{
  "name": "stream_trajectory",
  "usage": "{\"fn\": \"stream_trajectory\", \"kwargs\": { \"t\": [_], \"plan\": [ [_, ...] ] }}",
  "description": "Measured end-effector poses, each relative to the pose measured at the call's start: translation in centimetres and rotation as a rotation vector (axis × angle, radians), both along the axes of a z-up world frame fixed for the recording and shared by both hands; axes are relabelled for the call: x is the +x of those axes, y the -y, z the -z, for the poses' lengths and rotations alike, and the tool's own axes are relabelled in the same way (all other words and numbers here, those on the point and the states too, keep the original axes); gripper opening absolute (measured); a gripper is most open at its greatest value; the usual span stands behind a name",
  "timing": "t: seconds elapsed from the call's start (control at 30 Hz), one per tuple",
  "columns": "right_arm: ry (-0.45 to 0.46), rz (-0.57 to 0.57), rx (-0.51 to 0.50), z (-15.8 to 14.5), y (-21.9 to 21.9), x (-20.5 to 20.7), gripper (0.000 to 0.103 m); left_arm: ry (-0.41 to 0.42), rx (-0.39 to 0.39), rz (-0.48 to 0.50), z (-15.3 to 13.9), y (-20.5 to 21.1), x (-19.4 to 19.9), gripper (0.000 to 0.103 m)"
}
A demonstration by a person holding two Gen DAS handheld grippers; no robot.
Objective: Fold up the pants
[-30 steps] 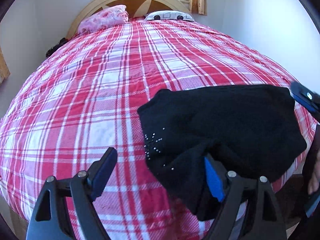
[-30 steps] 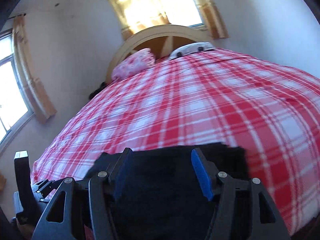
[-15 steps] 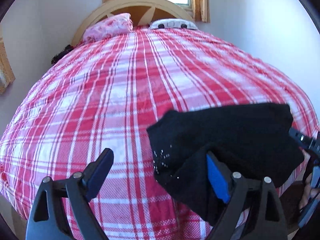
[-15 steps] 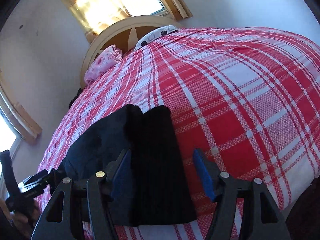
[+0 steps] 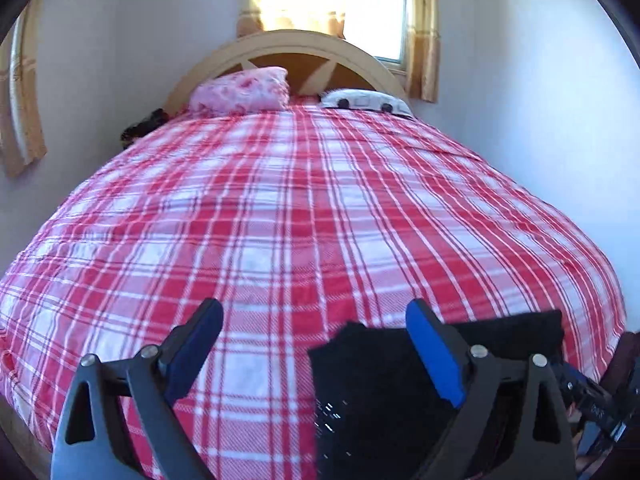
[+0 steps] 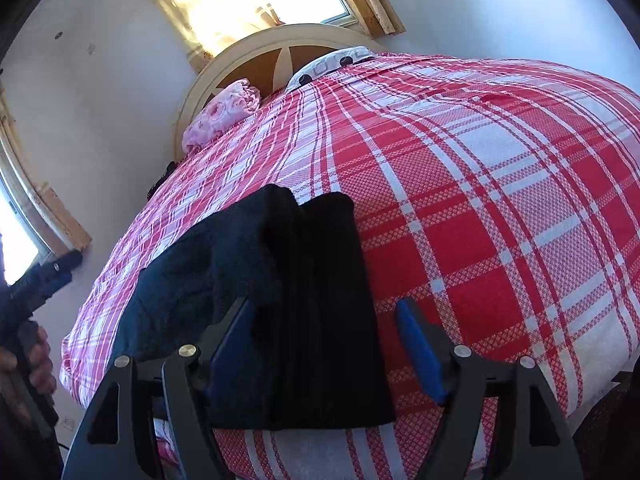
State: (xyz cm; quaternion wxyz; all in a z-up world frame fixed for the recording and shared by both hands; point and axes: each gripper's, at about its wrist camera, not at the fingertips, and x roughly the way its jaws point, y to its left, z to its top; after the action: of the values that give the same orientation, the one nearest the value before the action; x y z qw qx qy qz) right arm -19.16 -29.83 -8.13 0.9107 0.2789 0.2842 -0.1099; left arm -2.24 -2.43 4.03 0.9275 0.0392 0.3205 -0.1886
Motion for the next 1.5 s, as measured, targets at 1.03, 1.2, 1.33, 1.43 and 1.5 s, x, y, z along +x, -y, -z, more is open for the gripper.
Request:
{"fn": "stream_trajectory", "kwargs": {
  "t": [1.03, 1.2, 1.33, 1.43, 1.5],
  "plan": [
    [0.043, -0.038, 0.268, 1.6, -0.4, -2.7, 0.08, -0.329, 0.021, 0.115, 10.7, 2.1, -0.2, 0.102],
    [0.088, -0.017, 0.342, 2.0, 0.2, -2.1, 0.08, -0.32, 0.043, 0.105, 10.7, 2.3, -0.1, 0.103],
    [0.048, -0.084, 0.245, 0.9, -2.0, -0.7, 0.073, -0.32, 0.046, 0.104, 10.8, 2.3, -0.1, 0.103],
    [0.031, -0.056, 0.201, 0.9, -2.5, -0.5, 0.064, -0.316, 0.051, 0.103, 10.8, 2.3, -0.1, 0.103],
    [0.041, -0.016, 0.231, 1.5, -1.6, -0.6, 0.056, -0.315, 0.053, 0.105, 10.8, 2.3, -0.1, 0.103]
  ]
}}
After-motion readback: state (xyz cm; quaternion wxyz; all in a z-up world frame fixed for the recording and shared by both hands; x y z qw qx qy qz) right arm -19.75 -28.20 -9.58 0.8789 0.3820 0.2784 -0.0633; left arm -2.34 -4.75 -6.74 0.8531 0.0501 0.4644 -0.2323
